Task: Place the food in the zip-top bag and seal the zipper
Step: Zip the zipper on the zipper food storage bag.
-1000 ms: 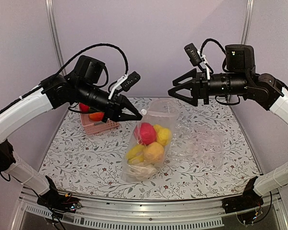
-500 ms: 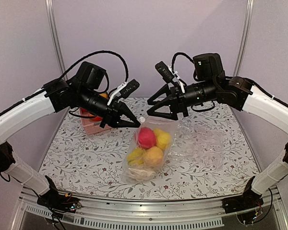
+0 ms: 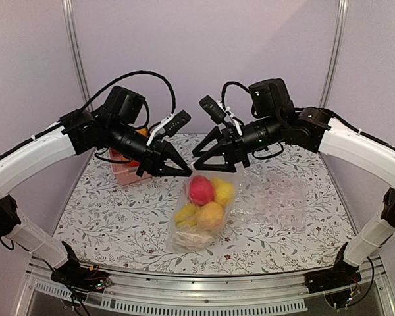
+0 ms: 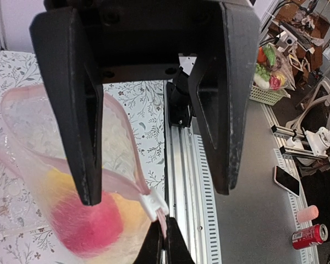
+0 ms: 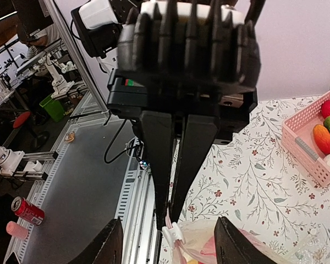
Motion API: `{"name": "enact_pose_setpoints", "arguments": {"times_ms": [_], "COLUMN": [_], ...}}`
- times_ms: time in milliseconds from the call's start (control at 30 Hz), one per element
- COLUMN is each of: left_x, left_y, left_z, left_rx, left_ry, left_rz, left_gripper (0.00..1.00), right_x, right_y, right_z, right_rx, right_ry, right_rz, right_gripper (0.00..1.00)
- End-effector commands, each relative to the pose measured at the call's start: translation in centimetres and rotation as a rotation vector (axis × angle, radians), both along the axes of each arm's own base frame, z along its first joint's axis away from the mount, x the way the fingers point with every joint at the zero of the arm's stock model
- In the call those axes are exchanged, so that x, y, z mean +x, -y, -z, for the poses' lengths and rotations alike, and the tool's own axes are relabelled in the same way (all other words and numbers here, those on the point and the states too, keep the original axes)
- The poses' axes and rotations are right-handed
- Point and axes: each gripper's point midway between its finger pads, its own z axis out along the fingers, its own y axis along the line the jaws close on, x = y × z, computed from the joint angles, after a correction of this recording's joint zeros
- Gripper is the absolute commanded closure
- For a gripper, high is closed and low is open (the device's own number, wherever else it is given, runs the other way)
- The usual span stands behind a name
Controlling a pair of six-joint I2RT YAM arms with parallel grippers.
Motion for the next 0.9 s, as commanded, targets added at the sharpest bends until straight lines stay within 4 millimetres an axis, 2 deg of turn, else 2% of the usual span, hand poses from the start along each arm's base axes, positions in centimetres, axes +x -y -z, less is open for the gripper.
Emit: {"name": "enact_pose_setpoints", "arguments": {"times_ms": [0, 400, 567, 867], "left_x": [-0.1, 0.2, 0.3, 0.4], "left_y": [-0.5, -0.8, -0.8, -0.9], "left_z": [-1.7, -1.8, -1.8, -1.9], "left_rx": [-0.061, -0.064, -0.062, -0.066], "left_ry": [0.048, 0.057, 0.056, 0.057], "left_rz": [0.01, -0.003, -0.008, -0.01], "left_gripper": [1.0, 1.0, 1.0, 1.0], "right_x": [-0.7, -1.0, -1.1, -1.2], "right_y": [-0.4, -0.7, -0.8, -1.0], "right_z": [0.2, 1.1, 1.1, 1.9], "right_rx": [-0.017, -0.05, -0.057, -0.087], "right_ry": [-0.032, -0.066, -0.071, -0.083], "right_rz": [-0.035, -0.053, -0.06, -0.069], "right_gripper": [0.45, 0.54, 0.63, 0.63]}}
